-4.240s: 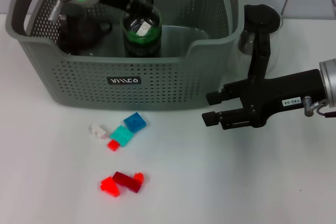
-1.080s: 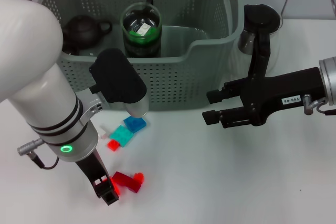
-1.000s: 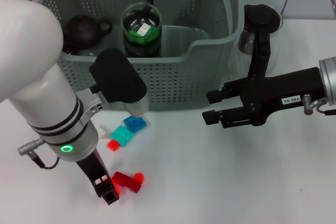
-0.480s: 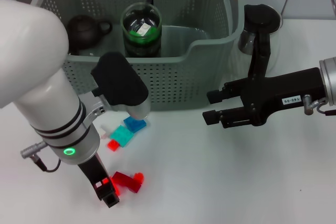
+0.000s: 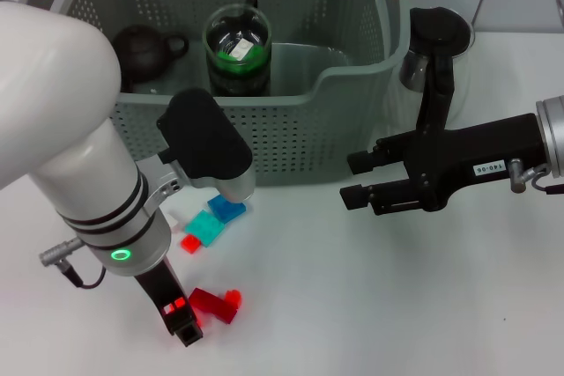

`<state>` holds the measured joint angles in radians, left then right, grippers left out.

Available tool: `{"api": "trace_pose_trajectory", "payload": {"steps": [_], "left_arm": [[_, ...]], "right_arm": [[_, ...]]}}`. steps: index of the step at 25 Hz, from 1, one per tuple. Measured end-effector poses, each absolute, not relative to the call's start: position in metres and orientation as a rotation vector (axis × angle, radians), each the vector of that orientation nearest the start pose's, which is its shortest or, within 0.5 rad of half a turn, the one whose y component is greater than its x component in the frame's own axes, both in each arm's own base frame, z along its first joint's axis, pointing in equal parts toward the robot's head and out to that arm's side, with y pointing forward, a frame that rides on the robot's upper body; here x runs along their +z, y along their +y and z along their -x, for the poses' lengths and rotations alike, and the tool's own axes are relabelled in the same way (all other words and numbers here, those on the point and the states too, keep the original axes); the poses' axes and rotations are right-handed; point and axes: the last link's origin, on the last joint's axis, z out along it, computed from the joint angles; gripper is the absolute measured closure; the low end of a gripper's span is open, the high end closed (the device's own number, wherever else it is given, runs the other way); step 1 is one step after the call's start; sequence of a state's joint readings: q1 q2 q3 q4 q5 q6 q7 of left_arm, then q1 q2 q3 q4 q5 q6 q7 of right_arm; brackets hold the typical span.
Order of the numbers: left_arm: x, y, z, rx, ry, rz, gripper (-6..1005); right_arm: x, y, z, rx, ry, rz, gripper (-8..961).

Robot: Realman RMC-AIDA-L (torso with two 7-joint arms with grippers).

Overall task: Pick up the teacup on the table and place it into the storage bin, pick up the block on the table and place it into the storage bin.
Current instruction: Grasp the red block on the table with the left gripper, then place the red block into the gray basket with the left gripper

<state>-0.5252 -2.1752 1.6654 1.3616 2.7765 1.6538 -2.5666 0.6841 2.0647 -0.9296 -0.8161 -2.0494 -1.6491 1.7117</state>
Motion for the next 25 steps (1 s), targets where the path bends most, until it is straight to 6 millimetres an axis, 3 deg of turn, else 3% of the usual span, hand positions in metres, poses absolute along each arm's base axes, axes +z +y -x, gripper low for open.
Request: {"api": "trace_pose_trajectory", "payload": {"steps": [8, 16, 20, 25], "left_arm": [[-0.057, 0.299, 0.192, 0.948, -0.759, 2.673, 466], [-0.043, 0.301, 0.183, 0.918, -0.733, 2.669, 591], [-0.002, 0.304, 0.167, 0.738, -0.732, 2.692, 592], [0.066, 0.308, 0.148, 0.284, -0.76, 2.773, 592]], "right_arm": [[-0.006, 0.353, -0.186, 0.481, 0.592, 3.049, 343], [-0.005, 0.352, -0.188, 0.484, 0.597, 3.045, 343], [-0.005, 0.352, -0.188, 0.485, 0.596, 3.046, 343], [-0.005, 0.352, -0.189, 0.484, 0.596, 3.046, 343]]}}
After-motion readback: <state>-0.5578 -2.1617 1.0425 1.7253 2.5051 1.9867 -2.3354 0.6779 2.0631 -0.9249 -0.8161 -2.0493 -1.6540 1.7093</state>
